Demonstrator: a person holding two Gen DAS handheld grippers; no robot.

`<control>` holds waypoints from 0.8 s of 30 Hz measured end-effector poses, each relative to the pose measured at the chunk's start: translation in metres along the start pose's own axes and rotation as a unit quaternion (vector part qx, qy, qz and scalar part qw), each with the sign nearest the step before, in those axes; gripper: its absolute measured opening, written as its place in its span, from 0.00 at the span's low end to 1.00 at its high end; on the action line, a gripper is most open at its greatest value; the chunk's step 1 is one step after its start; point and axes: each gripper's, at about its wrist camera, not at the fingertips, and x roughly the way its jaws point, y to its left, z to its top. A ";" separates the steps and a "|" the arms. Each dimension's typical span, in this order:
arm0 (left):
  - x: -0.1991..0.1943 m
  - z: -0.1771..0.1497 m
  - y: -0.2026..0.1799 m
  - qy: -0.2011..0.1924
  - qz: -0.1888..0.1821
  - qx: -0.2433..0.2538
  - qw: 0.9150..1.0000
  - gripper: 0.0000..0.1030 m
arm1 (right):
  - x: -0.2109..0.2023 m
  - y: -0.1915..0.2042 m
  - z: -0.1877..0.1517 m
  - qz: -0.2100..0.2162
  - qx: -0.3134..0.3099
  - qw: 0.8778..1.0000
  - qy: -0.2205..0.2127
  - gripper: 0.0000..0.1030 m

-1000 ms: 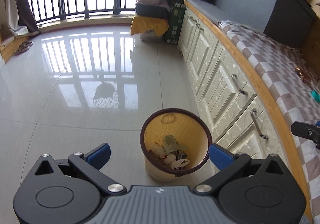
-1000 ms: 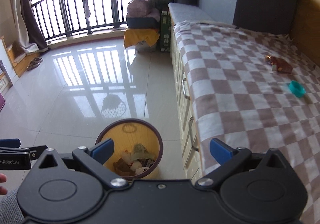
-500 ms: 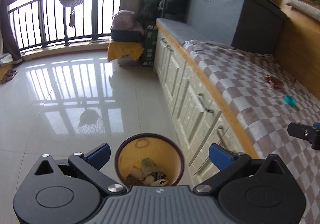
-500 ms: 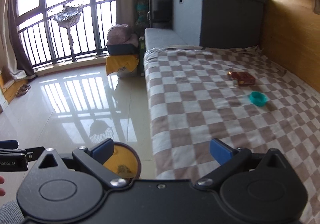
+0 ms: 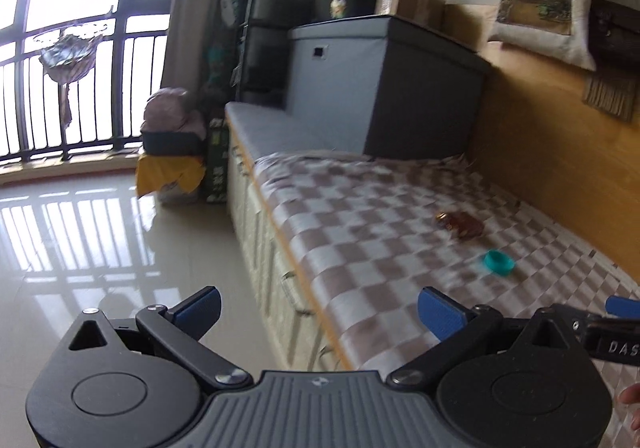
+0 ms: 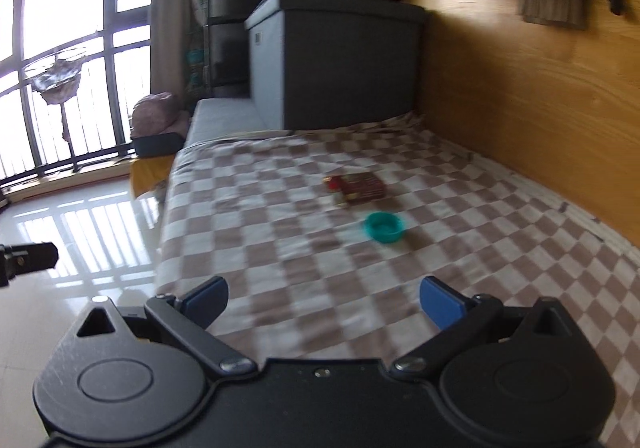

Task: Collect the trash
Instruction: 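Move both open tools back toward the red snack packet and teal cap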

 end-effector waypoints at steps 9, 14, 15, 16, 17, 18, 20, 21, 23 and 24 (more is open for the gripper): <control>0.064 0.028 -0.055 -0.037 -0.057 0.032 0.997 1.00 | 0.062 -0.046 0.014 -0.056 0.014 0.998 -0.009 1.00; 0.108 0.045 -0.070 -0.040 -0.096 0.055 0.993 1.00 | 0.102 -0.056 0.024 -0.034 0.035 0.999 -0.008 1.00; 0.117 0.049 -0.071 -0.039 -0.108 0.057 0.992 1.00 | 0.110 -0.057 0.026 -0.031 0.039 0.999 -0.007 1.00; 0.126 0.052 -0.073 -0.036 -0.122 0.058 0.990 1.00 | 0.119 -0.057 0.028 -0.033 0.041 0.999 -0.004 1.00; 0.136 0.056 -0.074 -0.033 -0.137 0.060 0.988 1.00 | 0.127 -0.057 0.031 -0.037 0.042 0.998 -0.002 1.00; 0.145 0.059 -0.075 -0.030 -0.151 0.063 0.986 1.00 | 0.134 -0.056 0.033 -0.040 0.042 0.998 -0.002 0.98; 0.164 0.065 -0.079 -0.023 -0.175 0.073 0.982 1.00 | 0.148 -0.055 0.037 -0.039 0.047 0.998 -0.002 0.95; 0.174 0.068 -0.082 -0.019 -0.188 0.079 0.979 1.00 | 0.155 -0.056 0.038 -0.038 0.051 0.998 -0.001 0.95; 0.192 0.073 -0.087 -0.017 -0.212 0.093 0.973 1.00 | 0.168 -0.056 0.039 -0.037 0.056 0.998 0.000 0.95; 0.201 0.075 -0.090 -0.015 -0.225 0.103 0.969 1.00 | 0.173 -0.056 0.038 -0.040 0.057 0.998 0.000 0.95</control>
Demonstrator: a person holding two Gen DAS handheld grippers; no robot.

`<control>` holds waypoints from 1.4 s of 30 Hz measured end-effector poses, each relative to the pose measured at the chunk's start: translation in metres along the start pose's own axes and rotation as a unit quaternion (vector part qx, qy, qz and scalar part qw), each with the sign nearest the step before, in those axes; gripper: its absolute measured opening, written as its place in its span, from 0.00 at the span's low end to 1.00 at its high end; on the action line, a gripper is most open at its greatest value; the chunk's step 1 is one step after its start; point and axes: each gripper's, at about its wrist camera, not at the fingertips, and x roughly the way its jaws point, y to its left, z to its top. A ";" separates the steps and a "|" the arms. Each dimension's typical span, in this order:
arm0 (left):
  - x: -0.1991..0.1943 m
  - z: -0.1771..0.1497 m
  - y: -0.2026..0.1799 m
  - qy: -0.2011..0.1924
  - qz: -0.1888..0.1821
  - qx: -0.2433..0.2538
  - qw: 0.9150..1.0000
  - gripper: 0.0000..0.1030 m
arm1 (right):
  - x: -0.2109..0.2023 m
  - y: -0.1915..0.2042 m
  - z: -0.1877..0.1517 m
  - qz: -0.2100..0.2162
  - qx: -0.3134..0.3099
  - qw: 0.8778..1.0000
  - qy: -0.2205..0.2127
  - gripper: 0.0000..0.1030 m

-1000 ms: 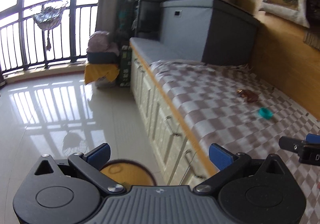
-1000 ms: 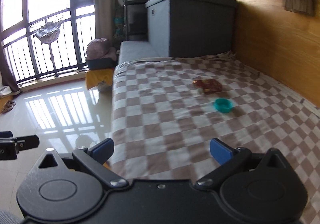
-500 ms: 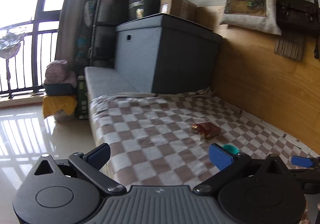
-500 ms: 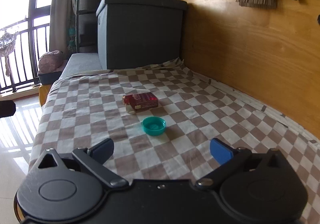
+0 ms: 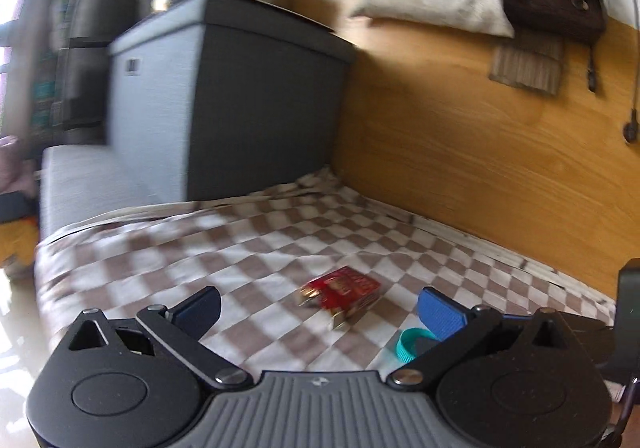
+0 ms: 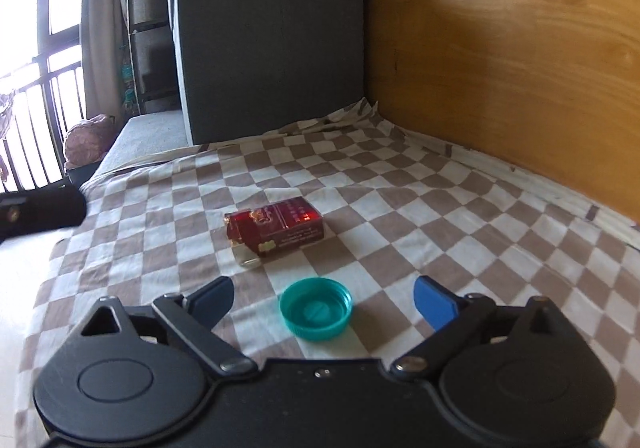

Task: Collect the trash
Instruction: 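Move both open tools back toward the red snack packet and teal cap, then grasp the red snack packet with left tool while right tool grasps the teal cap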

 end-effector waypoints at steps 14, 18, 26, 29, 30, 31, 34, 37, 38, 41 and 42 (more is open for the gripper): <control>0.139 0.012 -0.008 0.083 -0.090 0.181 0.976 1.00 | 0.038 -0.009 -0.015 0.022 0.027 0.999 0.023 0.67; 0.166 0.009 -0.018 0.108 -0.107 0.219 0.964 1.00 | 0.036 -0.009 -0.016 0.032 0.028 0.999 0.019 0.49; 0.201 0.005 -0.011 0.160 -0.088 0.182 0.966 0.98 | 0.029 -0.016 -0.015 0.048 0.043 0.998 0.010 0.49; 0.200 0.004 -0.009 0.161 -0.088 0.156 0.971 0.77 | 0.029 -0.019 -0.015 0.047 0.051 0.998 0.010 0.49; 0.199 0.005 -0.009 0.158 -0.088 0.154 0.971 0.72 | 0.028 -0.020 -0.015 0.047 0.053 0.997 0.010 0.49; 0.197 0.005 -0.011 0.156 -0.087 0.156 0.971 0.63 | 0.028 -0.020 -0.015 0.047 0.054 0.997 0.009 0.49; 0.191 0.005 -0.018 0.157 -0.076 0.159 0.972 0.57 | 0.027 -0.021 -0.015 0.047 0.056 0.997 0.006 0.48; 0.181 0.006 -0.023 0.147 -0.063 0.154 0.975 0.55 | 0.026 -0.021 -0.014 0.045 0.056 0.997 0.003 0.48; 0.175 0.007 -0.023 0.143 -0.057 0.148 0.977 0.54 | 0.025 -0.020 -0.014 0.045 0.056 0.997 0.001 0.48; 0.154 0.010 -0.020 0.122 -0.036 0.125 0.984 0.54 | 0.023 -0.018 -0.014 0.047 0.053 0.998 -0.002 0.48; 0.146 0.011 -0.019 0.113 -0.029 0.123 0.986 0.53 | 0.022 -0.018 -0.014 0.047 0.051 0.998 -0.002 0.48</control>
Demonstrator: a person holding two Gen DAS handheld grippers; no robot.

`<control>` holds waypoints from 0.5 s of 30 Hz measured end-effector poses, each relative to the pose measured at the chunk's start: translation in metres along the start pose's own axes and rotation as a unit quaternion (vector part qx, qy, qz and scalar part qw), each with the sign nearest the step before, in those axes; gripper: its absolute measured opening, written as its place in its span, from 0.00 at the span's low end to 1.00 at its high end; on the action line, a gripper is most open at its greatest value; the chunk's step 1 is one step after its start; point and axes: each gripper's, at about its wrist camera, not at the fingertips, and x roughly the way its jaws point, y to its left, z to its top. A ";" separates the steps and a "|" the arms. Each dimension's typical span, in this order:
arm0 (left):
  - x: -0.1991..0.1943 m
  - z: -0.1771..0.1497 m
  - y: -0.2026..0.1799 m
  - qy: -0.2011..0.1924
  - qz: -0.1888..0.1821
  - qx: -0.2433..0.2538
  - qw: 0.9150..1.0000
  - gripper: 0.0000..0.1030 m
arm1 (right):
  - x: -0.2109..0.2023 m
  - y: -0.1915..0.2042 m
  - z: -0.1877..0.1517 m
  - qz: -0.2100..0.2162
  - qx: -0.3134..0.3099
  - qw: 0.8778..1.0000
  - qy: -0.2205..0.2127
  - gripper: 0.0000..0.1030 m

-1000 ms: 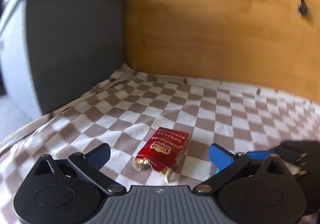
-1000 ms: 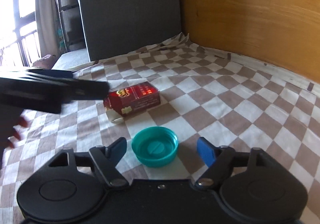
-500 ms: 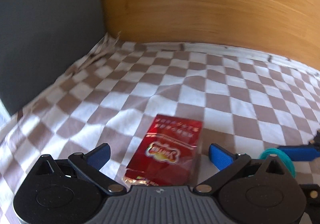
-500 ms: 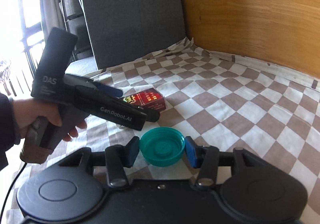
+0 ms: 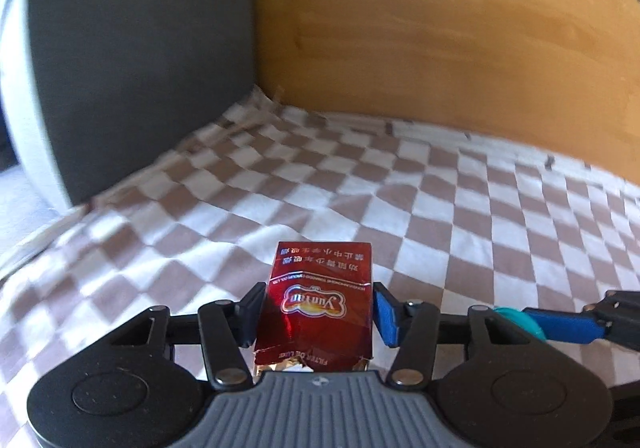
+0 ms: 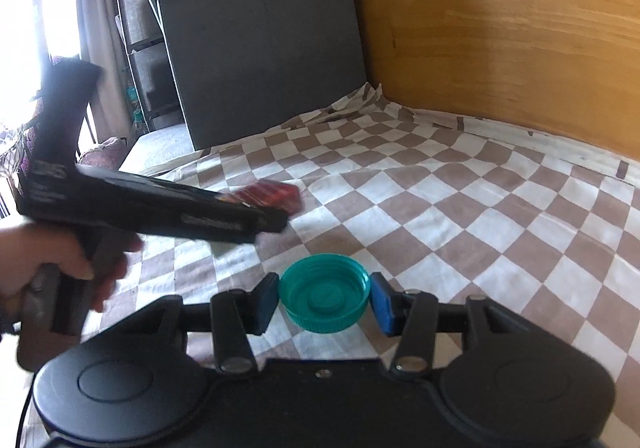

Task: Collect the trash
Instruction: 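Grasp the red snack packet with left tool while right tool grasps the teal cap, then carry the red packet and teal cap with both tools over the wastebasket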

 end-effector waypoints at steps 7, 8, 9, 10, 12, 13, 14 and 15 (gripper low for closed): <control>-0.063 -0.014 0.012 -0.032 0.067 -0.026 0.997 0.53 | -0.007 0.002 0.004 0.018 0.008 1.000 -0.010 0.48; -0.072 -0.016 0.013 -0.035 0.076 -0.031 0.996 0.53 | -0.009 0.003 0.005 0.021 0.007 1.000 -0.012 0.48; -0.082 -0.019 0.015 -0.038 0.084 -0.036 0.995 0.53 | -0.010 0.005 0.005 0.024 0.006 1.000 -0.013 0.48; -0.092 -0.021 0.017 -0.040 0.091 -0.042 0.994 0.53 | -0.011 0.007 0.006 0.029 0.004 0.999 -0.014 0.48; -0.110 -0.026 0.020 -0.042 0.105 -0.051 0.992 0.53 | -0.014 0.013 0.007 0.041 0.000 0.999 -0.016 0.48; -0.119 -0.029 0.022 -0.043 0.111 -0.055 0.991 0.53 | -0.016 0.016 0.007 0.047 -0.002 0.999 -0.017 0.48; -0.128 -0.032 0.022 -0.045 0.118 -0.059 0.990 0.53 | -0.018 0.020 0.008 0.053 -0.005 0.998 -0.019 0.48; -0.139 -0.037 0.024 -0.046 0.126 -0.064 0.989 0.53 | -0.021 0.024 0.008 0.058 -0.009 0.998 -0.022 0.48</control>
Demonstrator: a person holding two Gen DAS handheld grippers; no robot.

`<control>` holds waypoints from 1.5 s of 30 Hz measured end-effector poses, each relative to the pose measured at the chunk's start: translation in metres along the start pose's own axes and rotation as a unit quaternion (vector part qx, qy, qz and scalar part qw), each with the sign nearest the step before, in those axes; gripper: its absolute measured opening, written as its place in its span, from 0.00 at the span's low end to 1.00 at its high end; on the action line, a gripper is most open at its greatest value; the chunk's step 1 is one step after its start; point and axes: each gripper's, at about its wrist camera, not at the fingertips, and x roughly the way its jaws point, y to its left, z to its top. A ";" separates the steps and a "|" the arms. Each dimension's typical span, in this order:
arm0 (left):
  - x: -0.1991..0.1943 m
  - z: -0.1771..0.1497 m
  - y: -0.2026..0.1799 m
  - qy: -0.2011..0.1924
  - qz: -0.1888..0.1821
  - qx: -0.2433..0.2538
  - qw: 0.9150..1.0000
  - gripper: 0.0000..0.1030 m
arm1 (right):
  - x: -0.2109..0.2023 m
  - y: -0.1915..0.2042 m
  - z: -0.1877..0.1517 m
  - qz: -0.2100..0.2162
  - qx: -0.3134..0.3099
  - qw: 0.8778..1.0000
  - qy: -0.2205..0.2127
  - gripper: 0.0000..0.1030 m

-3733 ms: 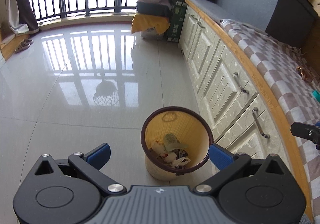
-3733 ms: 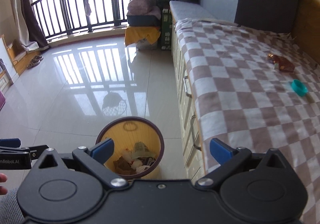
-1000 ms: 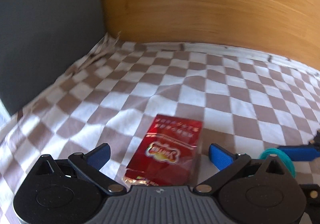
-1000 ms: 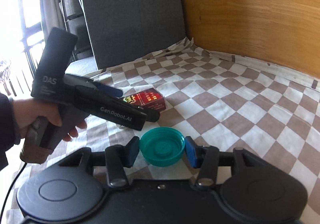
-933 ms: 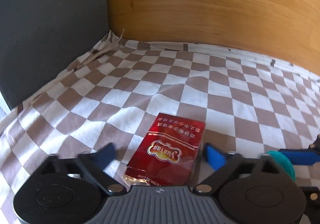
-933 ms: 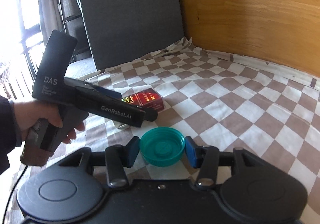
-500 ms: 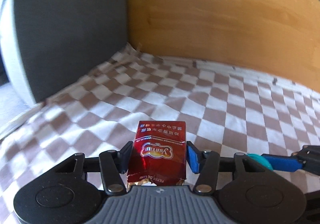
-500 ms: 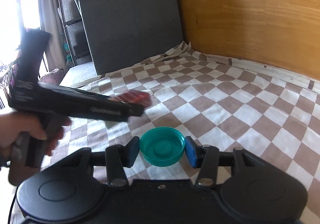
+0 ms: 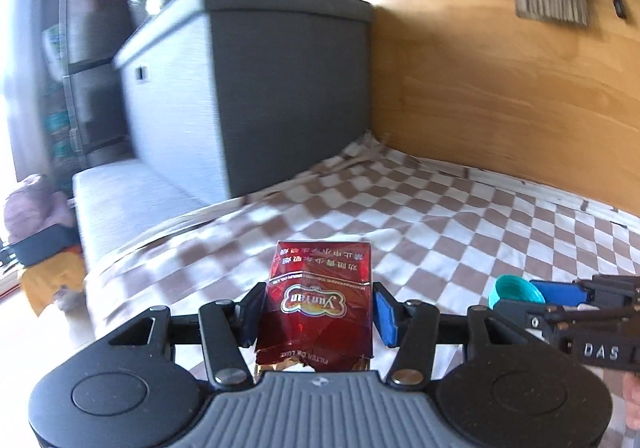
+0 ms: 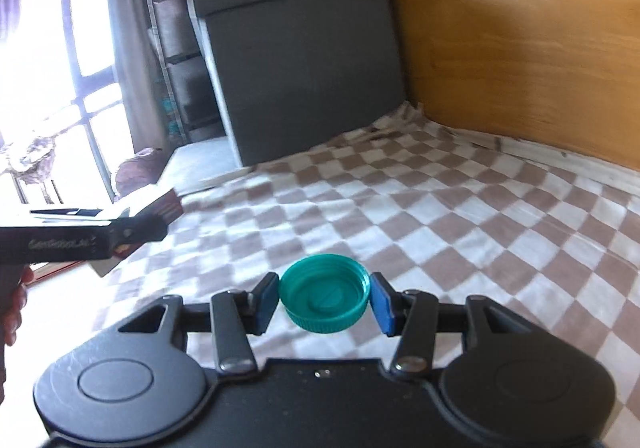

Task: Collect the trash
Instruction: 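Carry the red packet and teal cap with both tools over the wastebasket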

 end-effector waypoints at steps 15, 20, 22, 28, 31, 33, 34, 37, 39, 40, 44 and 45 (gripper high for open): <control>-0.110 -0.055 0.054 -0.012 0.075 -0.059 0.995 0.53 | -0.022 0.096 -0.008 0.078 -0.097 0.992 -0.005 0.48; -0.139 -0.075 0.070 -0.012 0.091 -0.079 0.993 0.53 | -0.030 0.136 -0.020 0.103 -0.126 0.987 0.010 0.48; -0.150 -0.082 0.077 -0.014 0.098 -0.091 0.991 0.53 | -0.034 0.152 -0.025 0.111 -0.134 0.985 0.015 0.48; -0.179 -0.101 0.098 -0.012 0.120 -0.117 0.986 0.53 | -0.045 0.190 -0.037 0.132 -0.142 0.981 0.029 0.48; -0.194 -0.112 0.110 -0.011 0.139 -0.132 0.981 0.53 | -0.048 0.206 -0.041 0.137 -0.140 0.980 0.042 0.48; -0.202 -0.118 0.118 -0.007 0.147 -0.145 0.978 0.53 | -0.048 0.216 -0.043 0.137 -0.139 0.979 0.051 0.48; -0.206 -0.121 0.122 -0.004 0.150 -0.150 0.977 0.53 | -0.047 0.221 -0.043 0.137 -0.139 0.979 0.057 0.48; -0.215 -0.135 0.133 0.007 0.159 -0.166 0.973 0.53 | -0.048 0.236 -0.049 0.140 -0.139 0.978 0.070 0.48; -0.220 -0.147 0.140 0.014 0.167 -0.179 0.970 0.53 | -0.048 0.246 -0.055 0.138 -0.140 0.977 0.081 0.48; -0.221 -0.153 0.143 0.017 0.170 -0.185 0.968 0.53 | -0.047 0.251 -0.058 0.137 -0.141 0.977 0.087 0.48; -0.224 -0.177 0.155 0.034 0.177 -0.209 0.961 0.53 | -0.045 0.269 -0.075 0.136 -0.143 0.974 0.109 0.48; -0.225 -0.184 0.159 0.039 0.178 -0.217 0.959 0.53 | -0.045 0.272 -0.079 0.136 -0.144 0.974 0.114 0.48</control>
